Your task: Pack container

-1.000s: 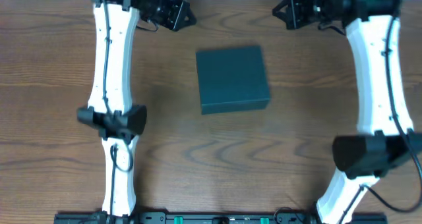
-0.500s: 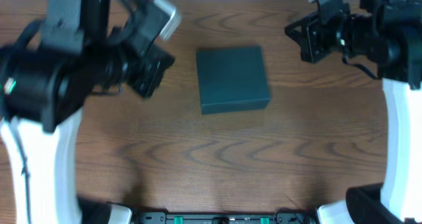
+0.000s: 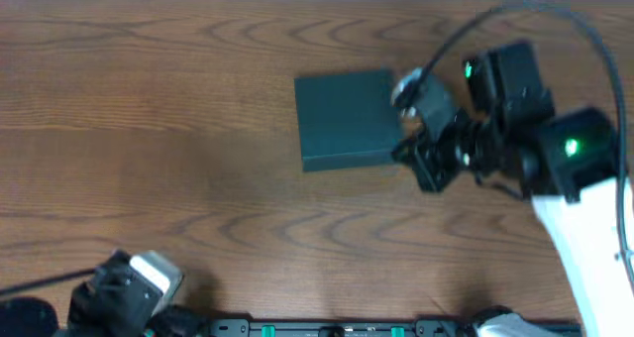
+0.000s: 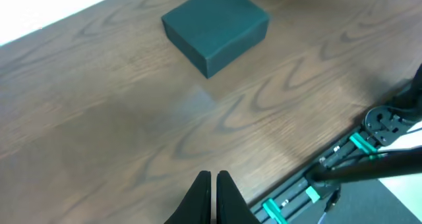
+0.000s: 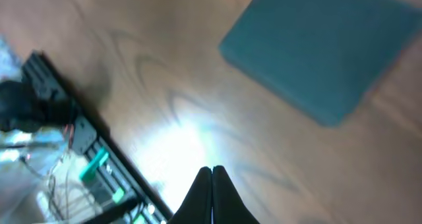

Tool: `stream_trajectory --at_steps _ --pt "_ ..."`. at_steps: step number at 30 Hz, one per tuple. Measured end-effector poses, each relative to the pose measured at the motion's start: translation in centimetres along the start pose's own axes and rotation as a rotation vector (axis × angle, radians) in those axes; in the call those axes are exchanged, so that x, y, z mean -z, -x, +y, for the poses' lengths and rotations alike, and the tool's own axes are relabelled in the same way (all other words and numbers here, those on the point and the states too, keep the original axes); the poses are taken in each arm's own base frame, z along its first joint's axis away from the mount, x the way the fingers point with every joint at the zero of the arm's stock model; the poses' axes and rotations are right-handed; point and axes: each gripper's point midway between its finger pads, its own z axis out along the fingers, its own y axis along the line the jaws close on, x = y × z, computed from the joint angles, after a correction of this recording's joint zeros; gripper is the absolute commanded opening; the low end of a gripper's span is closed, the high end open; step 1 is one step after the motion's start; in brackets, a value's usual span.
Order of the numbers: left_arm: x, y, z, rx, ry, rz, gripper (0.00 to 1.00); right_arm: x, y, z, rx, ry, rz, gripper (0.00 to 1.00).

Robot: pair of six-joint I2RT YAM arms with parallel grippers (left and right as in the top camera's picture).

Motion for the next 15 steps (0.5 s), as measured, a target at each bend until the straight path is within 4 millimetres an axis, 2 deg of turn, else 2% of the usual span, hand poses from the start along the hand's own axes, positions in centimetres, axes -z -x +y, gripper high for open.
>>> stream_trajectory --at_steps 3,5,7,8,9,10,11,12,15 --pt "-0.4 -2.4 -0.3 0.033 0.007 0.010 0.06 -1.7 -4.0 0.9 -0.016 0.011 -0.010 0.02" --pt "-1.0 -4.0 -0.4 0.057 0.011 0.030 0.06 -3.3 -7.4 1.2 -0.046 0.015 -0.035 0.02" --pt "-1.8 -5.2 -0.4 0.073 0.008 0.063 0.06 -4.0 -10.2 1.5 -0.081 0.014 -0.082 0.02" --pt "-2.1 -5.4 -0.4 0.078 0.005 0.076 0.06 -4.0 -10.8 1.6 -0.090 0.013 -0.103 0.02" --pt "-2.5 -5.7 -0.4 0.086 0.002 0.092 0.06 -3.9 -11.7 1.7 -0.101 0.012 -0.148 0.09" --pt "-3.1 -6.2 -0.3 0.096 -0.003 0.117 0.15 -3.7 -12.1 1.9 -0.105 0.012 -0.182 0.41" --pt "-3.4 -6.4 -0.3 0.099 -0.006 0.127 0.31 -3.6 -12.3 2.0 -0.112 0.013 -0.205 0.99" --pt "-3.7 -6.6 -0.3 0.102 -0.007 0.138 0.94 -3.6 -12.5 2.0 -0.116 0.014 -0.215 0.99" --pt "-4.2 -6.8 -0.2 0.110 -0.009 0.146 0.95 -4.2 -13.3 1.9 -0.149 0.018 -0.210 0.99"
